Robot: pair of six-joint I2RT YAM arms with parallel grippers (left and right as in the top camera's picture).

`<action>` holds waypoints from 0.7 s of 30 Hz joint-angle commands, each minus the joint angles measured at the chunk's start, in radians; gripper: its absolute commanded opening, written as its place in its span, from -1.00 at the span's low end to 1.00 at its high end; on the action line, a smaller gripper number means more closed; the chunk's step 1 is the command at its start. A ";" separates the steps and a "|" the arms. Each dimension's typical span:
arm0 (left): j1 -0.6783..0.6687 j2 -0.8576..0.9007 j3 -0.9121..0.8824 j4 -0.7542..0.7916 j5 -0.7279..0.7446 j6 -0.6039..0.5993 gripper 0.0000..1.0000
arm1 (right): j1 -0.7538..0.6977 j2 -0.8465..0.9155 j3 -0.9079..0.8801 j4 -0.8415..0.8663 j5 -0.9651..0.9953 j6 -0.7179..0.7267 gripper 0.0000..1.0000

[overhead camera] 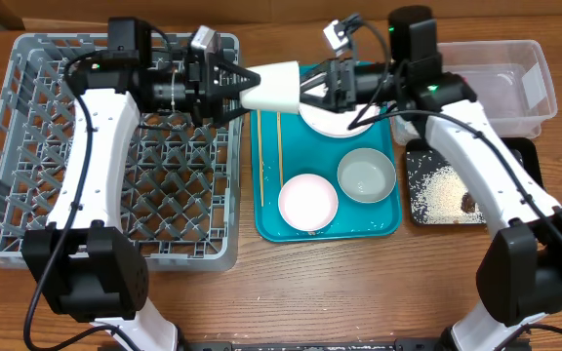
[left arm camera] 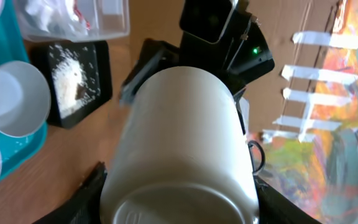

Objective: Sort waste into correct bins and load items into the dishwasher
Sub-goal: 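Place the white cup into the dish rack with the left gripper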

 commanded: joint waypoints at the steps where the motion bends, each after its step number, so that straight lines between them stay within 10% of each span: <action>1: 0.026 0.001 0.015 0.003 -0.070 -0.011 -0.21 | -0.069 0.001 -0.003 0.002 -0.040 -0.003 0.42; 9: 0.072 -0.079 0.089 -0.081 -0.549 -0.027 -0.25 | -0.166 0.001 -0.003 -0.150 0.030 -0.126 0.94; 21: -0.019 -0.245 0.309 -0.623 -1.348 -0.149 -0.21 | -0.172 0.001 -0.003 -0.410 0.314 -0.210 1.00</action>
